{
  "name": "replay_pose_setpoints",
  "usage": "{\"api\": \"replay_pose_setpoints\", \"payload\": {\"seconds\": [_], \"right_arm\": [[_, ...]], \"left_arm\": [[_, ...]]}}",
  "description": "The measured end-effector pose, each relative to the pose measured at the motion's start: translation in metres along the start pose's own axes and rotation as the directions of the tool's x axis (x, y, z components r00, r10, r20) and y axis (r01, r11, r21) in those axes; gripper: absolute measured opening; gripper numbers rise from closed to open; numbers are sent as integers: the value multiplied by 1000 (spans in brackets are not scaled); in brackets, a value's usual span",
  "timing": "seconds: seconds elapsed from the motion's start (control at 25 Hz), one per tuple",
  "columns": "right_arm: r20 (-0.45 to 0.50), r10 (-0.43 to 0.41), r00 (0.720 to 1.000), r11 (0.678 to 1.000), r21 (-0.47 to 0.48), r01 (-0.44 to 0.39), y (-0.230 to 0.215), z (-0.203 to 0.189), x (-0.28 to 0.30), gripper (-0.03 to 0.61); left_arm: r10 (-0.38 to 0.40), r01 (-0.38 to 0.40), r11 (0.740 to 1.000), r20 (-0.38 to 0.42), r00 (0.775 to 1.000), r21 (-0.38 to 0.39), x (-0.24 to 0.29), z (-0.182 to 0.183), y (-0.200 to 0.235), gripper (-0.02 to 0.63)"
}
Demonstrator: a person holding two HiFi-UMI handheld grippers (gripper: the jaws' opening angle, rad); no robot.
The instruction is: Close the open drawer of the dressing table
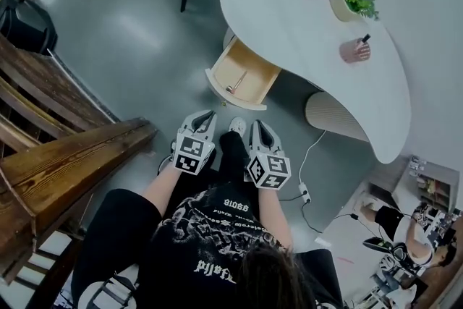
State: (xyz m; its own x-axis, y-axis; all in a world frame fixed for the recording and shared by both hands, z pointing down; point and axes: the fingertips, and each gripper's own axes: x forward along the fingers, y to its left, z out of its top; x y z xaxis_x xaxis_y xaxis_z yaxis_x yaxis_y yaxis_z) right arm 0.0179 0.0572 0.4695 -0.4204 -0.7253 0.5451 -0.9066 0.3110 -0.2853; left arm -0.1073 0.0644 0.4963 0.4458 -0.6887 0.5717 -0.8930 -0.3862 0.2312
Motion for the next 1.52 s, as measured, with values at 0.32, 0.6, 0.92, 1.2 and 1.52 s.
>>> {"api": "replay_pose_setpoints", "payload": {"seconds": [0.32,0.6,0.92,1.2,1.52], "right_arm": [[-71,20,997,1000,-19,-22,-11,-20,15,26],[-99,43,994,999,9,-42,-17,-27,29,26],[-153,71,986,997,30,-67,-12,-63,38,26],[-167,66,984,997,62,-56,-24,-72,50,26],[-176,73,982,995,77,-60,-31,-79,64,26]], "left_arm": [[0,-1,1000,-58,998,-16,31,-16,0,25],[18,-21,999,-106,994,-26,54,-28,4,26],[9,-14,999,-138,990,-37,73,-54,4,91],[-11,8,1000,-175,984,-20,102,-73,5,135],[-9,6,1000,-230,973,-16,131,-94,11,153]]}}
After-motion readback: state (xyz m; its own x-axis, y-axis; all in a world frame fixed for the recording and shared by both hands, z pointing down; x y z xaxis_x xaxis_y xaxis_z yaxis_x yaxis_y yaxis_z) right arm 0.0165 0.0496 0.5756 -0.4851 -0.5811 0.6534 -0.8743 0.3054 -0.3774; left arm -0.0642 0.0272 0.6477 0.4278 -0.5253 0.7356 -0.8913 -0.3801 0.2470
